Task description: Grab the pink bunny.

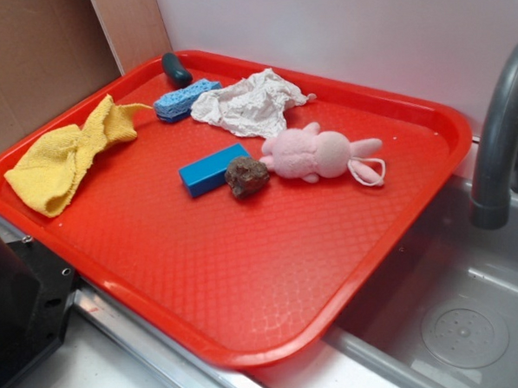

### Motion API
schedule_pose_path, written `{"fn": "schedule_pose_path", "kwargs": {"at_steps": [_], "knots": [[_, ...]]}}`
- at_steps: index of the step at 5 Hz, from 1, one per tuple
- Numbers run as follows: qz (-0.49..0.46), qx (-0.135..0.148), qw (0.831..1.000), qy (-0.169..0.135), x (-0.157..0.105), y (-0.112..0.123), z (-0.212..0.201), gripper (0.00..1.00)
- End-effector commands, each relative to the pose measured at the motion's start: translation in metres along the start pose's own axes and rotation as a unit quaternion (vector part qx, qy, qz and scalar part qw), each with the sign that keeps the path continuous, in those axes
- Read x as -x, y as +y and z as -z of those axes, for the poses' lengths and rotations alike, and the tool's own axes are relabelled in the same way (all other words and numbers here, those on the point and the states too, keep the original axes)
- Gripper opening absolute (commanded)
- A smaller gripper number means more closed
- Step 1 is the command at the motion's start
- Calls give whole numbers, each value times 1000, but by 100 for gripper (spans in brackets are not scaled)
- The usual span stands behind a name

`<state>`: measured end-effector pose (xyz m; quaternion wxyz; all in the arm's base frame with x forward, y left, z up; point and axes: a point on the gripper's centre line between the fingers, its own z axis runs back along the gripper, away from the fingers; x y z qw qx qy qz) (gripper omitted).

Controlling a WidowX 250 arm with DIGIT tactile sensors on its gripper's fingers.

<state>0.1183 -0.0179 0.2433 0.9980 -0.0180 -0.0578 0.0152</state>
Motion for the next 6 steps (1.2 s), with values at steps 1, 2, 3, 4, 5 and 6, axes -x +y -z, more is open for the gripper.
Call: {"fn": "schedule_pose_path", "kwargs": {"at_steps": [1, 2, 3, 4, 5, 6], "knots": [[0, 0, 1000, 0, 0, 0, 0, 100], [130, -36, 990, 52, -42, -49, 57, 100], [246, -56, 968, 17, -78, -74, 100, 100], [335, -38, 941, -23, -117, -104, 141, 100], [342, -58, 938, -18, -121, -108, 175, 100], [341, -35, 939, -33, -134, -99, 192, 100]]}}
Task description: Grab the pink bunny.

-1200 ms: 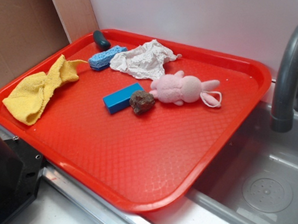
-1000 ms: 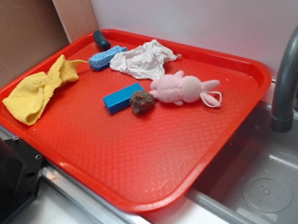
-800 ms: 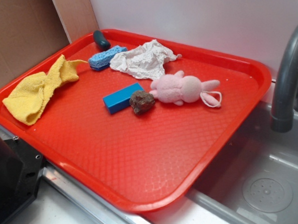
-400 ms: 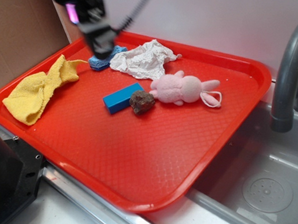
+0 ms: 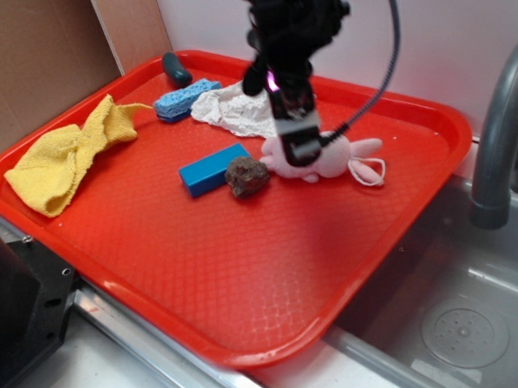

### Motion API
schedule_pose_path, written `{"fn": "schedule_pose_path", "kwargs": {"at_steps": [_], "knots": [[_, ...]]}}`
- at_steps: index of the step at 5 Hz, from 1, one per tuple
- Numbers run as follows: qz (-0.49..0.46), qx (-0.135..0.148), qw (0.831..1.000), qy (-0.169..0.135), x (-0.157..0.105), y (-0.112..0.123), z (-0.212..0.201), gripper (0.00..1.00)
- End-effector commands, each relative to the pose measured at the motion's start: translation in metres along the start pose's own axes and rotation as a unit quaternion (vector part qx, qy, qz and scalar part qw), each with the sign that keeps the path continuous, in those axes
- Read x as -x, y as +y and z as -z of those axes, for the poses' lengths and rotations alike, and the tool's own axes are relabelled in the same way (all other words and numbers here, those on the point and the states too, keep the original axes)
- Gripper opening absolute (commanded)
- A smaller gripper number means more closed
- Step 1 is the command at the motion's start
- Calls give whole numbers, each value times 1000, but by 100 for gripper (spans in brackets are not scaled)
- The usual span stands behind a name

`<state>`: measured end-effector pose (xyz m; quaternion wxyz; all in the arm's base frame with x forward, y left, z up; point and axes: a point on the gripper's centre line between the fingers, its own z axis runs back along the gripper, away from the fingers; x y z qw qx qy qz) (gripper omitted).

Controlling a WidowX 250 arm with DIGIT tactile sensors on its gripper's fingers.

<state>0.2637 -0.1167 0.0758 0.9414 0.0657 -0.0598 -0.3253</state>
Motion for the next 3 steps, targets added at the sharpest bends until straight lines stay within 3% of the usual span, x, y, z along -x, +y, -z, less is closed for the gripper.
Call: {"fn": "schedule_pose_path", "kwargs": {"at_steps": [1, 2, 3], "knots": [[-5, 41, 998, -49, -1, 4, 26, 100], [-38, 40, 998, -25, 11, 2, 44, 0], [-63, 44, 996, -46, 19, 5, 28, 0]]}}
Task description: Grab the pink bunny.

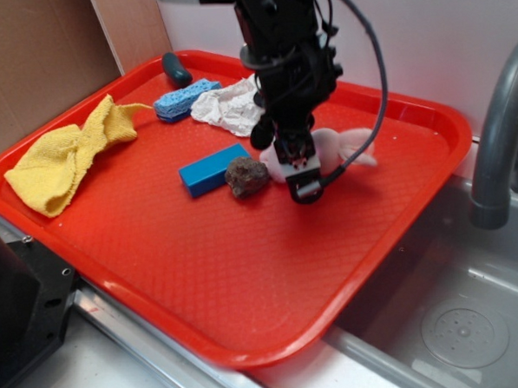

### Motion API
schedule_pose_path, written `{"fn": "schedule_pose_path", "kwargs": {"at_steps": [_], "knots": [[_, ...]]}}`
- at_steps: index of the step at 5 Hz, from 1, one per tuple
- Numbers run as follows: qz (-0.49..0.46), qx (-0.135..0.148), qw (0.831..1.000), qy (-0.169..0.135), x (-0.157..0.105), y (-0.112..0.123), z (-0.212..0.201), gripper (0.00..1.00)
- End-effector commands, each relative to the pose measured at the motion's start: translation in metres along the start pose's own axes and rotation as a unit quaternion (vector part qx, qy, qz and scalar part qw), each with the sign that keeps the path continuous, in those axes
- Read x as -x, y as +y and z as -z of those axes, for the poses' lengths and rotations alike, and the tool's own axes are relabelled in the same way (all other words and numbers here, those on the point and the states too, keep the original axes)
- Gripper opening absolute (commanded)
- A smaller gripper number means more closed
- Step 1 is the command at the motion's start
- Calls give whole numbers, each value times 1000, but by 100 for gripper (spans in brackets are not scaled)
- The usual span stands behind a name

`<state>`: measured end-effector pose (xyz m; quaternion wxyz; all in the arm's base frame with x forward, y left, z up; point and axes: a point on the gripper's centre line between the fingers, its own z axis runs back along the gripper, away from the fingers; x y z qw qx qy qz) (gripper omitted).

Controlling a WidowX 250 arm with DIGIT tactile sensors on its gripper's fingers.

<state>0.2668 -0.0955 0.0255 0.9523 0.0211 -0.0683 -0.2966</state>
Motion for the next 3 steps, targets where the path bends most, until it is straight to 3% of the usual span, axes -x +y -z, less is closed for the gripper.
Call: {"fn": "schedule_pose_path", "kwargs": {"at_steps": [1, 2, 3], "knots": [[-53, -17, 997, -45, 12, -8, -59, 0], [-139, -6, 989, -59, 36, -10, -112, 0], [-246, -21, 967, -56, 68, -17, -167, 0]]}}
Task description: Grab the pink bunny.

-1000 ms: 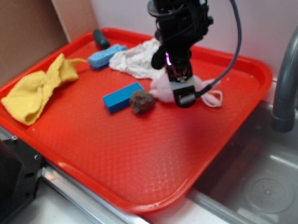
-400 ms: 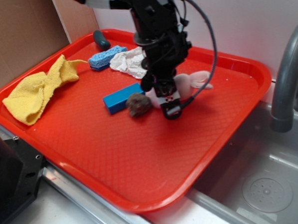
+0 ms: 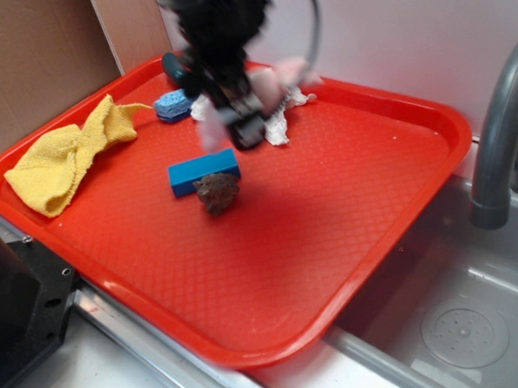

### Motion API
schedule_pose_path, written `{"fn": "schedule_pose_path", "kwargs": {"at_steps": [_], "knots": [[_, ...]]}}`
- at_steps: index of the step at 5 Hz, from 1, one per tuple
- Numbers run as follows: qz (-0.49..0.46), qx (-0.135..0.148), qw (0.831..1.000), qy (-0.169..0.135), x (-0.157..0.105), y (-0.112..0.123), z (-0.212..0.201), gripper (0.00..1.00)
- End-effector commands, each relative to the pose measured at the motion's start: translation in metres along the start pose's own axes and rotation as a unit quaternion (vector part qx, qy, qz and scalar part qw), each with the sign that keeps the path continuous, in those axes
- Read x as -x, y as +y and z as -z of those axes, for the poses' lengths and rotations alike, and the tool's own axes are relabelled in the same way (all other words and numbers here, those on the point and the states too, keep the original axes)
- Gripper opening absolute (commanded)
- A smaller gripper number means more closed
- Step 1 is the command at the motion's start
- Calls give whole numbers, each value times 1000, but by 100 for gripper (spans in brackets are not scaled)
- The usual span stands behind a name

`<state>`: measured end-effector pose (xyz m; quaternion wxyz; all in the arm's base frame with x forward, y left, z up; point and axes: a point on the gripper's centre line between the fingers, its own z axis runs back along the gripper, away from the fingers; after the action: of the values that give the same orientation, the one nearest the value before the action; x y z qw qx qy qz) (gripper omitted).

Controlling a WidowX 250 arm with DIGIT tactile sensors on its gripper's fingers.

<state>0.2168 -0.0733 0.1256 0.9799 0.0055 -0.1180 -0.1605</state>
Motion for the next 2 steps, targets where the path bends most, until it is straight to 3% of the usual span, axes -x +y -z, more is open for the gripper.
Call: {"fn": "schedule_pose_path", "kwargs": {"at_steps": [1, 2], "knots": [[-142, -16, 990, -10, 34, -20, -118, 0], [-220, -14, 975, 33, 39, -18, -149, 0]]}}
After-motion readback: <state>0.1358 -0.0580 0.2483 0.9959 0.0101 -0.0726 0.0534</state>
